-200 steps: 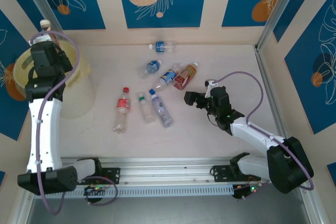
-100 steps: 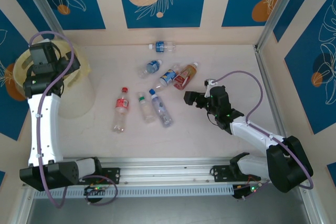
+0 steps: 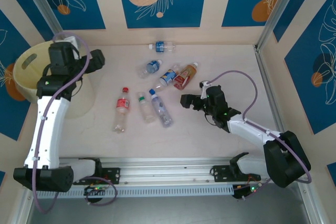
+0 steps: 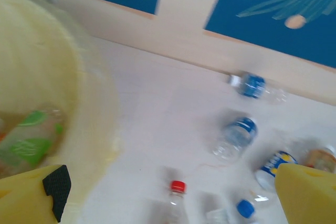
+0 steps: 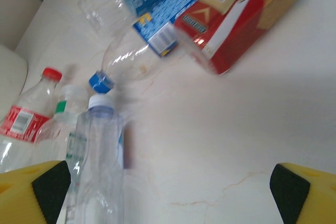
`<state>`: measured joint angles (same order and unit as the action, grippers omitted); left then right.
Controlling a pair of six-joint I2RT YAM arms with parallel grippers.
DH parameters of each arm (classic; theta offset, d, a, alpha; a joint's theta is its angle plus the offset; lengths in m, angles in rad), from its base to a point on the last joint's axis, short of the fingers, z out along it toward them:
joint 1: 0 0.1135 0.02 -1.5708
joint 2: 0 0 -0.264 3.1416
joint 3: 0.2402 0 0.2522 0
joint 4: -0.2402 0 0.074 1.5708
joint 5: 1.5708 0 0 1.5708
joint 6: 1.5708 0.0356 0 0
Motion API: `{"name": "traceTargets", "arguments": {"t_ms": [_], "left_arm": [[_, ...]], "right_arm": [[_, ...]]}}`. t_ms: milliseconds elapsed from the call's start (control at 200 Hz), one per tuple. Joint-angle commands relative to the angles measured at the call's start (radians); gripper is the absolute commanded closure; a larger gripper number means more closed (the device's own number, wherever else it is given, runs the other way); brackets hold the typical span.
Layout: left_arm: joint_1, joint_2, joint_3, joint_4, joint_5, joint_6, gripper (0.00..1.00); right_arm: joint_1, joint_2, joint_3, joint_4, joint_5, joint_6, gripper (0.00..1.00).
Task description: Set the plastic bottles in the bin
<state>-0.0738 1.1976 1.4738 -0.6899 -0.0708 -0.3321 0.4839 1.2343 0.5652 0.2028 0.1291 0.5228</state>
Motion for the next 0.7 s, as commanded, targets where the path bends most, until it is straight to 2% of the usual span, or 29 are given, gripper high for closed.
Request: {"name": "traceTargets", "arguments": {"t_ms": [0,150,330,545,695], "left_arm": [[-0.064,-0.008,-0.045,0.070,0.023,-0.021,0.00],[-0.113,0.013,-0.107,0.145,0.156,-0.052,0.00],[-0.118,0.052,-0.167,0.191,0.318,-0.095,0.00],[-0.118,0.049,-0.239,0.215,0.324,-0.119,0.00],[-0.119,0.050,-0.267,0.232,0.337,-0.149,0.00]], "right_arm": [[0.050,0.020,0.031,-0.027,-0.043,-0.049,0.02],[0.123,0.055,0.053,-0.054,-0.037,-0.095,0.03],[0.214,0.127,0.108,-0.126,-0.018,-0.147,0.04],[0.333,0.252,0.185,-0.184,0.036,-0.165,0.04],[0.405,0.333,0.263,-0.280,0.205,-0.175,0.06]]}}
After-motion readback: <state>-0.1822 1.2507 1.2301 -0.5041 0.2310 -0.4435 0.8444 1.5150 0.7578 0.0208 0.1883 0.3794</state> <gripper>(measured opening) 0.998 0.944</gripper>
